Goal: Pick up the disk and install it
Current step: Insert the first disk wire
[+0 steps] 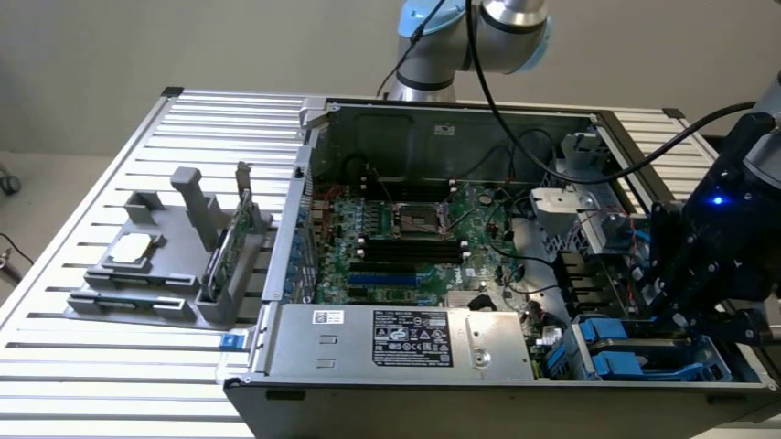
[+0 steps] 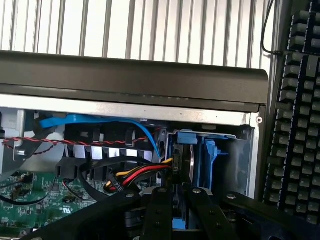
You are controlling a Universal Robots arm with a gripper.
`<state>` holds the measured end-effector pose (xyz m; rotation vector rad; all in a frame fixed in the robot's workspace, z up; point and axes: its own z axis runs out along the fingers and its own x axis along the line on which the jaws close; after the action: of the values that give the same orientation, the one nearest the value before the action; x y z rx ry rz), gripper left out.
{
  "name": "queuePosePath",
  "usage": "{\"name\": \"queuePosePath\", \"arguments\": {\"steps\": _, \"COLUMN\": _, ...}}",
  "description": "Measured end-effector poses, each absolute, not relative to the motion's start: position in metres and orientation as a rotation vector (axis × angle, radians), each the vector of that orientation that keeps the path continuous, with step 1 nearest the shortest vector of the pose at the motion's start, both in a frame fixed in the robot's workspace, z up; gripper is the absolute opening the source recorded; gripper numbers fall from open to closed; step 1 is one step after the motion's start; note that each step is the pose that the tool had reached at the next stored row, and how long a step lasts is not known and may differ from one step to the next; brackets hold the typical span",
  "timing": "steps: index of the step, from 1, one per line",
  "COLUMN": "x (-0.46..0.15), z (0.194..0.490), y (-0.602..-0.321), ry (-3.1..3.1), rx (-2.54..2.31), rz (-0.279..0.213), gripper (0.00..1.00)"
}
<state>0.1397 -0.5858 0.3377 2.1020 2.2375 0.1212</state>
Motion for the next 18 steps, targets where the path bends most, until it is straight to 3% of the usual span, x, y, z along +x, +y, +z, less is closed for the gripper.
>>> {"name": "queuePosePath", "arguments": {"steps": 18, "x": 0.1393, "z": 0.3321, "y": -0.5859, "ry": 2.226, "rx": 2.105, "rz": 0.128, "gripper": 0.18}}
